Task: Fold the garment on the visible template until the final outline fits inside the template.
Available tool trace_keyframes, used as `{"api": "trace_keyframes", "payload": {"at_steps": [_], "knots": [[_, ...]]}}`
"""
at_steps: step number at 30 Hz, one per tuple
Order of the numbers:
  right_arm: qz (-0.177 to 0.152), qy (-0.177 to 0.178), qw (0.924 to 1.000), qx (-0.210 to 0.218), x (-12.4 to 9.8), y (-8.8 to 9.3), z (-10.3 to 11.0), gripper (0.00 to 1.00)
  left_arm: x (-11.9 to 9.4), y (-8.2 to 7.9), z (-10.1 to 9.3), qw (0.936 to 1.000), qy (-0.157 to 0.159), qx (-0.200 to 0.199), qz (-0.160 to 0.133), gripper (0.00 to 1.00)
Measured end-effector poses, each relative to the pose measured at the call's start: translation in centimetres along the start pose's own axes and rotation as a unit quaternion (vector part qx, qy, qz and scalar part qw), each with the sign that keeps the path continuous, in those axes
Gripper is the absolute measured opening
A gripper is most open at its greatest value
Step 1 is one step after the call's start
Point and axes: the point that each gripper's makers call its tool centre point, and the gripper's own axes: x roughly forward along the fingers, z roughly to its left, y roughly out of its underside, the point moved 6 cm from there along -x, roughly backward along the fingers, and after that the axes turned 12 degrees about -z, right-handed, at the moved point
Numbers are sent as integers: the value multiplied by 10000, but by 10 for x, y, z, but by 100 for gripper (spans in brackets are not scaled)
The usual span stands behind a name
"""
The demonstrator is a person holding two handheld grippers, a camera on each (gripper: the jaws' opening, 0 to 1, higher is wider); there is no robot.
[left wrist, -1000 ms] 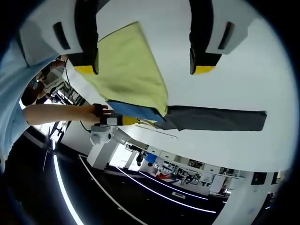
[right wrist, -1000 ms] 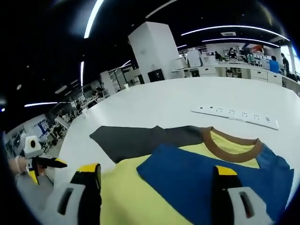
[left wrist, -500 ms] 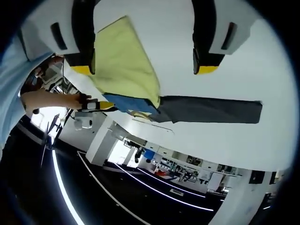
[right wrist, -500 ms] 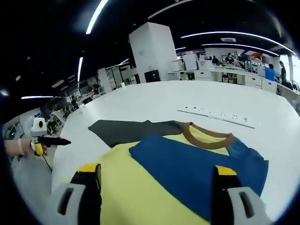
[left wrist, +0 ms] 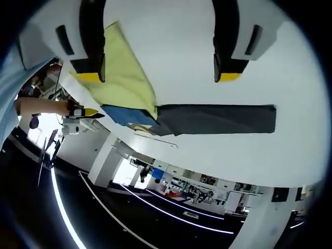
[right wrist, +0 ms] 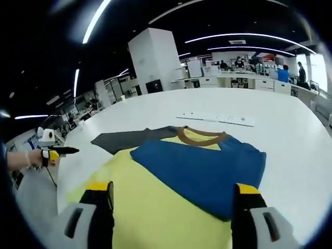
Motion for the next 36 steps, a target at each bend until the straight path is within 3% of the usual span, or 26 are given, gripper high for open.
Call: {"api": "trace_keyframes", "payload": {"at_steps": [3,8,12,18,20,25,30,34,36], "knots": [[-3,32,10000,-10,-4,0,-1,96,3,-9,17,9996,-256,-31,-146,82],[-47,99,9999,-38,-13,-4,-6,96,4,-27,66,9916,-1145,-190,-568,77],[-99,172,9998,38,-21,-5,-9,95,2,-29,98,9831,-1716,-178,-607,70],[-55,270,9996,27,-38,-1,-13,95,1,-24,130,9716,-2270,-335,-570,60],[-64,323,9994,45,-45,0,-16,95,3,-26,134,9687,-2328,-465,-728,59],[-45,455,9989,57,-60,1,-20,95,8,-26,140,9677,-2397,-421,-661,53],[-52,627,9980,63,-73,3,-26,95,10,-20,149,9580,-2697,-696,-679,46],[-78,715,9973,120,-80,5,-28,94,11,-22,152,9541,-2784,-767,-788,39],[-100,744,9971,139,-83,6,-27,93,12,-20,150,9538,-2742,-950,-784,30]]}}
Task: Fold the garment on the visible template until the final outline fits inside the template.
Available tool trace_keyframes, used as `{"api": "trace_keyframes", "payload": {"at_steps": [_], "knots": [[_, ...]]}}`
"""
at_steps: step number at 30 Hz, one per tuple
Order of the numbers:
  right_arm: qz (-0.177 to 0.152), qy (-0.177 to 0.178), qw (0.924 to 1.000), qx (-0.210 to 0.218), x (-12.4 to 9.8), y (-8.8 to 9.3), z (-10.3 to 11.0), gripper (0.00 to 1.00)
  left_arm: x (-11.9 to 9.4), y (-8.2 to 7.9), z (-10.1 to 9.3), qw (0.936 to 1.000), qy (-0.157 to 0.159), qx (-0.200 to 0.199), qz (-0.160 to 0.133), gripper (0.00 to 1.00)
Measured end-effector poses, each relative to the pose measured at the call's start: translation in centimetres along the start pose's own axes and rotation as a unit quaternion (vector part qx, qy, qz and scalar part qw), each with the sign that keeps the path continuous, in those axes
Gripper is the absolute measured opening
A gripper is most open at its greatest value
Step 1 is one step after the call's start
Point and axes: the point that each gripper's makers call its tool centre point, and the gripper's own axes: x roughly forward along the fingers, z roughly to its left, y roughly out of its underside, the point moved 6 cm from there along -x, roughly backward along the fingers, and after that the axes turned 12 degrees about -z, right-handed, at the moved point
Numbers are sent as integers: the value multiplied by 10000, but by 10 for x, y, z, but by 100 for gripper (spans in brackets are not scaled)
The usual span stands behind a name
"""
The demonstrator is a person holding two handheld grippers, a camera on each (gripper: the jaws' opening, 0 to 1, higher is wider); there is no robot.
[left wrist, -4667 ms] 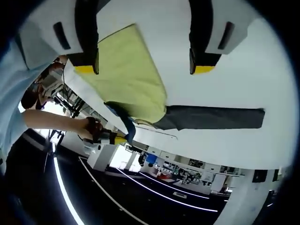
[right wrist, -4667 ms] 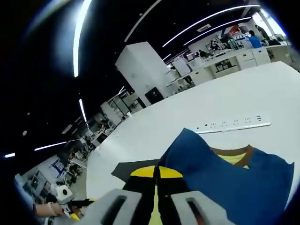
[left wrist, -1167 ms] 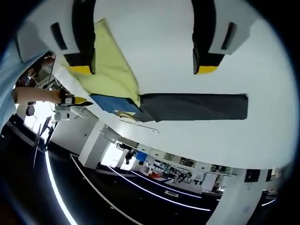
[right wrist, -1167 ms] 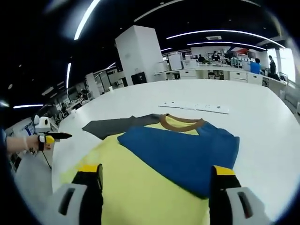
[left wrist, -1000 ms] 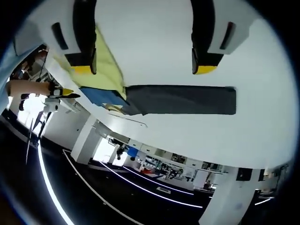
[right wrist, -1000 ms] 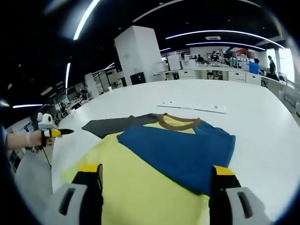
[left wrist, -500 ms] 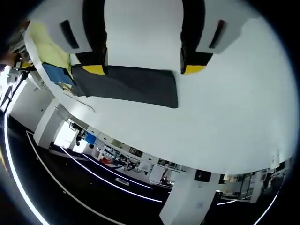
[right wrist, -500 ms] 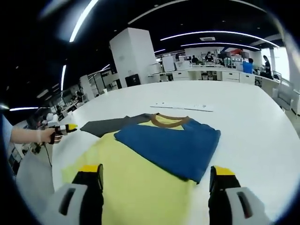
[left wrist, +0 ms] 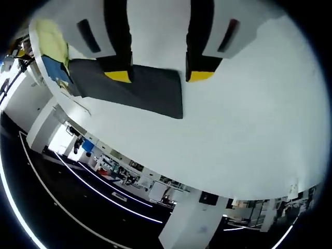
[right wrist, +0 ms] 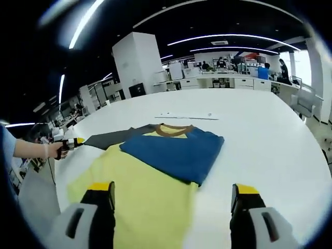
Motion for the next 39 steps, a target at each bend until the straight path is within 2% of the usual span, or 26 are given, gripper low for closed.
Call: {"api": "trace_keyframes", "payload": {"at_steps": [2,4,6,7,10,13,14,16,20,24,26,27,28,32,33,39], "knots": [[2,-21,10000,55,-2,0,2,91,1,2,3,9999,-53,-110,15,22],[-42,-46,10000,56,-4,-2,5,91,-1,1,6,9994,-315,-98,-67,18],[-93,-51,9999,81,-5,-3,7,91,-1,0,6,9990,-371,-194,-159,17],[-99,-68,9999,117,-5,-3,7,90,-1,-1,4,9981,-400,-401,-229,18],[-51,-58,9999,81,-7,0,7,89,0,-1,2,9982,-423,-383,-207,17],[-53,-17,9999,163,-8,2,5,89,0,0,0,9976,-456,-491,-171,9],[-58,-6,9998,164,-9,2,5,89,0,0,-3,9968,-427,-646,-194,2],[-48,0,9998,178,-9,3,5,89,1,-1,-5,9961,-390,-758,-213,0],[-64,-2,9997,221,-10,3,5,88,1,-5,-11,9968,-387,-656,-229,0],[-112,-17,9996,242,-10,2,5,88,5,-15,-36,9947,184,-942,-371,0],[-111,-23,9996,251,-10,2,5,88,9,-18,-55,9920,594,-1036,-409,0],[-125,-31,9996,254,-10,2,5,88,11,-17,-68,9886,844,-1195,-347,0],[-130,-39,9996,257,-10,2,5,88,12,-16,-75,9870,948,-1264,-275,0],[-173,-58,9994,296,-12,3,6,88,19,-11,-111,9815,1459,-1234,-132,0],[-190,-57,9993,326,-13,3,5,87,21,-10,-123,9778,1656,-1282,-104,0],[-290,-4,9986,442,-19,5,1,87,33,-6,-173,9665,2101,-1473,-26,0]]}}
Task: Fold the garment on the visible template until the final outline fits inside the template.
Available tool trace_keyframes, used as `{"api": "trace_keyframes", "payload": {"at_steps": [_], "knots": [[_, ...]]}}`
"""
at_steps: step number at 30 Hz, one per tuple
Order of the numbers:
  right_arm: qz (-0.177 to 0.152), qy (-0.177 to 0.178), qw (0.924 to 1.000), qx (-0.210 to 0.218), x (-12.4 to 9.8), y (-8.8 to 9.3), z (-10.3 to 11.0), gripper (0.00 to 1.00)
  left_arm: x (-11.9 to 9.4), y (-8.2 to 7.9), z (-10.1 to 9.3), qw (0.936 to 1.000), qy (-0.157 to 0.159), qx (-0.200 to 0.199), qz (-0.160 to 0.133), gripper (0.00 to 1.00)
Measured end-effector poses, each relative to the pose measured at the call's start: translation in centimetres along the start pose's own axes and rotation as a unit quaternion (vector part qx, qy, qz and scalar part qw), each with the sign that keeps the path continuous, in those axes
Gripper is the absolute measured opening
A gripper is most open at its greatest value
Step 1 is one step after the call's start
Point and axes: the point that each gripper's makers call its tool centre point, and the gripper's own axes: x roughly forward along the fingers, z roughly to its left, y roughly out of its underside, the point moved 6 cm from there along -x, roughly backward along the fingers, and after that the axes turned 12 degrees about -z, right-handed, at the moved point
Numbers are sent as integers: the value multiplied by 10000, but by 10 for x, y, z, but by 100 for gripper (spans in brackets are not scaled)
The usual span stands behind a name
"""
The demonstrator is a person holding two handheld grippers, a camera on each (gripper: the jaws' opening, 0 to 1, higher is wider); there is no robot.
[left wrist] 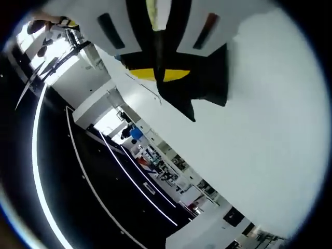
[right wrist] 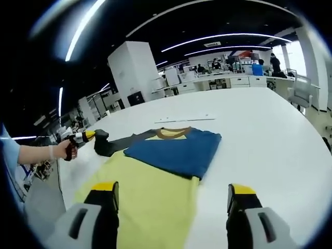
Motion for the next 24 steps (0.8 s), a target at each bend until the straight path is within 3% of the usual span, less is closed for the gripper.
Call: {"api": "trace_keyframes", "payload": {"at_steps": [2,9,19,24], "knots": [[6,25,10000,-13,-3,1,-2,86,11,7,-15,9997,172,-168,12,0],[-102,171,9997,143,-17,5,-14,86,37,38,-58,9976,543,102,427,0],[-145,313,9989,305,-26,14,-25,85,71,73,-98,9915,973,251,823,0],[-156,359,9985,395,-28,20,-27,85,93,97,-122,9887,1154,76,954,0]]}}
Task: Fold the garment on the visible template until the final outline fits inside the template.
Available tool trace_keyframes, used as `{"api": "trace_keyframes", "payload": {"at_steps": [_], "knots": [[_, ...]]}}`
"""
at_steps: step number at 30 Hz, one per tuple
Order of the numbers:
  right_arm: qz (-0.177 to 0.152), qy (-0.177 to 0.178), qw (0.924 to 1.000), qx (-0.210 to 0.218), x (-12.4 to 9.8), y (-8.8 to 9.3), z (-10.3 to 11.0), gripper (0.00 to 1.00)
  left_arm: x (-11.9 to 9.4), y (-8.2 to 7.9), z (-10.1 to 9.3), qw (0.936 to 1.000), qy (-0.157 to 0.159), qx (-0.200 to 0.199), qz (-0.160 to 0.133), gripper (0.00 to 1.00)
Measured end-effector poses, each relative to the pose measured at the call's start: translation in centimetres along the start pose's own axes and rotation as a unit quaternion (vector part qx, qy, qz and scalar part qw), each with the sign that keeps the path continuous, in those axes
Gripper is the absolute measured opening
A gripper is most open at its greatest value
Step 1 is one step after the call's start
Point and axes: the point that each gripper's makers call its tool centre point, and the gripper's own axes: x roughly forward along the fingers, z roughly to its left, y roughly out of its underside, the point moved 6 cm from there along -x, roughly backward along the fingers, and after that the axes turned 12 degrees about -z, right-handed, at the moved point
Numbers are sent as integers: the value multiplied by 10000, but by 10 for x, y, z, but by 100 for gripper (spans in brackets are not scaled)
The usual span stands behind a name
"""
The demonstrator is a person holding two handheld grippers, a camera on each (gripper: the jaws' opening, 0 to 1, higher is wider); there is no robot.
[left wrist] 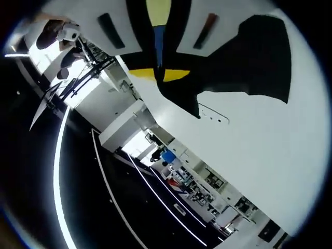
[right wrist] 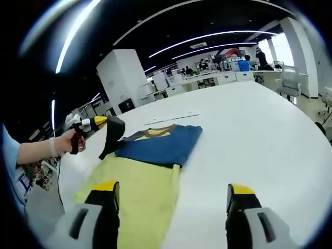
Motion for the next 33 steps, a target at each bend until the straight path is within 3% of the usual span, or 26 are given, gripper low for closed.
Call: {"api": "trace_keyframes", "payload": {"at_steps": [16,29,31,33], "knots": [[-22,190,9996,189,-10,8,-19,85,54,65,-45,9964,514,-585,320,0],[96,173,9996,177,-11,17,-14,85,66,126,-68,9897,748,-700,1001,0],[102,165,9996,190,-11,17,-13,85,66,136,-75,9871,909,-674,1134,0],[116,151,9997,180,-11,18,-12,85,65,149,-70,9864,744,-545,1361,0]]}}
